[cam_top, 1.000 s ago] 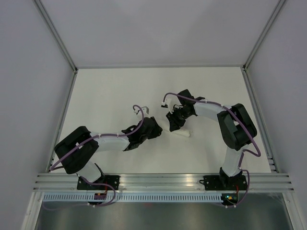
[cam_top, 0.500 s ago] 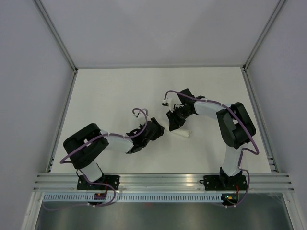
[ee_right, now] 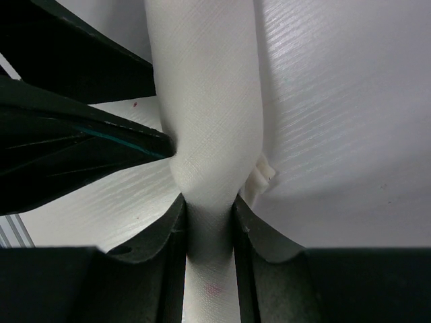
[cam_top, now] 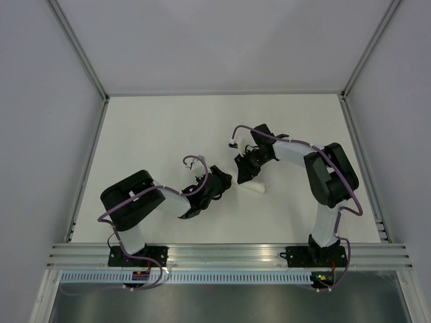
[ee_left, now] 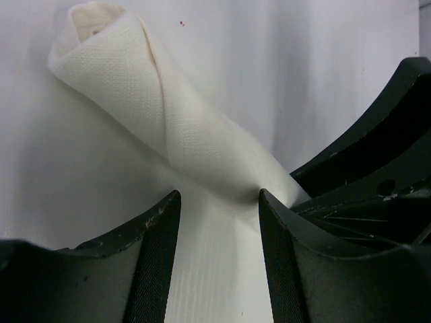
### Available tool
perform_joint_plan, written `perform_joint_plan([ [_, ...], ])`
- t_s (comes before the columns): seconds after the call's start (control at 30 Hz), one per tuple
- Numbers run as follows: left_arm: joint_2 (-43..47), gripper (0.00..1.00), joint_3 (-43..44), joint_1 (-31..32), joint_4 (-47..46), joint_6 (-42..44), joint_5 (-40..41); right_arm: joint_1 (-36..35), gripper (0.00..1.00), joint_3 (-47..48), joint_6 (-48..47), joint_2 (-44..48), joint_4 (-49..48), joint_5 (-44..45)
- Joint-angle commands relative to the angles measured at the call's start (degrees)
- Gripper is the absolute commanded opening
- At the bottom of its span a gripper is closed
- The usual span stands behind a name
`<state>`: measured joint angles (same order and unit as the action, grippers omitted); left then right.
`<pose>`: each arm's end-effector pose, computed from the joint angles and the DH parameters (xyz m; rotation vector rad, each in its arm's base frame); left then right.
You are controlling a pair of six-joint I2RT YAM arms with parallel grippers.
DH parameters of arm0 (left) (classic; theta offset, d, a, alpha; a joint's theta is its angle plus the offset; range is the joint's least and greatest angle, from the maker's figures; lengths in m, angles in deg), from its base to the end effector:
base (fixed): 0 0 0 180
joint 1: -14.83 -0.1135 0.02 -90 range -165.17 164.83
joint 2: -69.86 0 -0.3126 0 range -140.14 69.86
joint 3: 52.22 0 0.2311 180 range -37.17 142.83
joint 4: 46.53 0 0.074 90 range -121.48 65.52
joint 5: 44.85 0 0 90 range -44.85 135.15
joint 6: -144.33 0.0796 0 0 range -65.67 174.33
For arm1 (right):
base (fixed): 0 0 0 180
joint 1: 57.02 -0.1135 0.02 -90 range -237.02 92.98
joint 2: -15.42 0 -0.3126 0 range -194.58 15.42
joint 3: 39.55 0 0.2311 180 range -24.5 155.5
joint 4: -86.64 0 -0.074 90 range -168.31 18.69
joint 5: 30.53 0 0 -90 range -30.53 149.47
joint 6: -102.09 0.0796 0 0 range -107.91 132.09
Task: Fold the napkin, place the utensils inside, and roll it up
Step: Roll the napkin at the center of the board, then adjust the napkin at the center of the board.
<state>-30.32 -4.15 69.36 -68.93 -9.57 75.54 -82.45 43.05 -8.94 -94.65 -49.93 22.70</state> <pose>0.2307 -0.2544 0.1681 -0.4945 2.0366 -0.7450 0.3204 0.2051 0.1703 -1.2017 2.4175 0.9126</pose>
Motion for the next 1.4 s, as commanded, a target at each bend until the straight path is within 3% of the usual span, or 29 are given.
perform_joint_plan([
  [0.0, -2.3, 0.56, -0.3, 0.5, -6.8, -3.7, 2.6, -0.4, 0.15, -3.3, -0.3, -5.9, 5.0, 5.9],
  [0.27, -3.6, 0.54, 2.4, 0.5, 1.1, -7.2, 3.9, -0.3, 0.16, -3.1, -0.6, -5.8, 5.5, 5.2],
  [0.6, -4.4, 0.43, 9.0, 0.0, 15.6, -5.4, 3.5, 0.0, 0.17, -2.6, -1.0, -5.2, 6.3, 4.2],
  [0.73, -4.7, 0.4, 9.8, -0.8, 16.4, -4.3, 2.8, 0.1, 0.2, -2.2, -1.5, -5.0, 7.2, 3.7],
  [1.07, -6.4, 0.37, 16.5, -4.6, 24.1, 5.1, -3.8, 1.6, 0.59, -0.5, -2.9, -2.4, 9.7, 1.9],
  [1.37, -8.8, 0.4, 22.8, -6.4, 28.7, 11.6, -7.2, 3.4, 0.67, 2.2, -1.5, -0.8, 11.7, 0.7],
])
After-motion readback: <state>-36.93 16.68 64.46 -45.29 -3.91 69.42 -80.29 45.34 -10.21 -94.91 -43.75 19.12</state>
